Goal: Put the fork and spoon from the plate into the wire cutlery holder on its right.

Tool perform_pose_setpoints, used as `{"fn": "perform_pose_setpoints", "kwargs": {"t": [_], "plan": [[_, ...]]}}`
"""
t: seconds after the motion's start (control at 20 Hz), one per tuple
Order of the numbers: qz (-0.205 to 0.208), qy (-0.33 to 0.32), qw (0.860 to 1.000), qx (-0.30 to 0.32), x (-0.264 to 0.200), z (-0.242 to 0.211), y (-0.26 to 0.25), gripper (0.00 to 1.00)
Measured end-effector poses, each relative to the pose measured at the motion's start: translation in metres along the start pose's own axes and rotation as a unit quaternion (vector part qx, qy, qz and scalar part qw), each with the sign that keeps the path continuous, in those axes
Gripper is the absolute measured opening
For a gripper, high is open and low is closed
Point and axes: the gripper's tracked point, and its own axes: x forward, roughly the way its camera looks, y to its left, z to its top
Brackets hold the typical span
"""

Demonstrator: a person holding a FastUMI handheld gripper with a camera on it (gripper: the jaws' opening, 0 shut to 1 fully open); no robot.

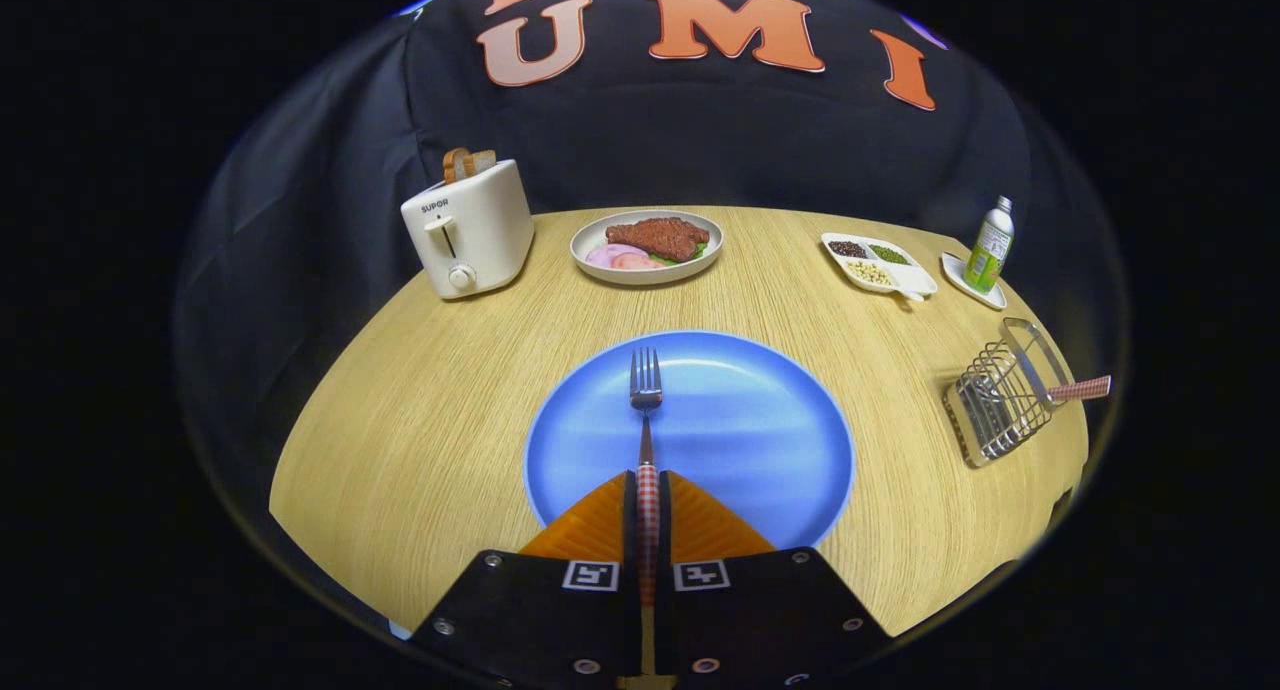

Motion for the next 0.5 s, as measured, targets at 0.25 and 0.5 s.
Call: {"fn": "perform_pose_setpoints", "kwargs": {"t": [0.25,0.5], "plan": [[-0.002,0.011,1.0,0.007,-0.021,0.019,-0.033,0.06],[-0.013,0.017,0.999,0.023,-0.041,0.039,-0.079,0.06]]}}
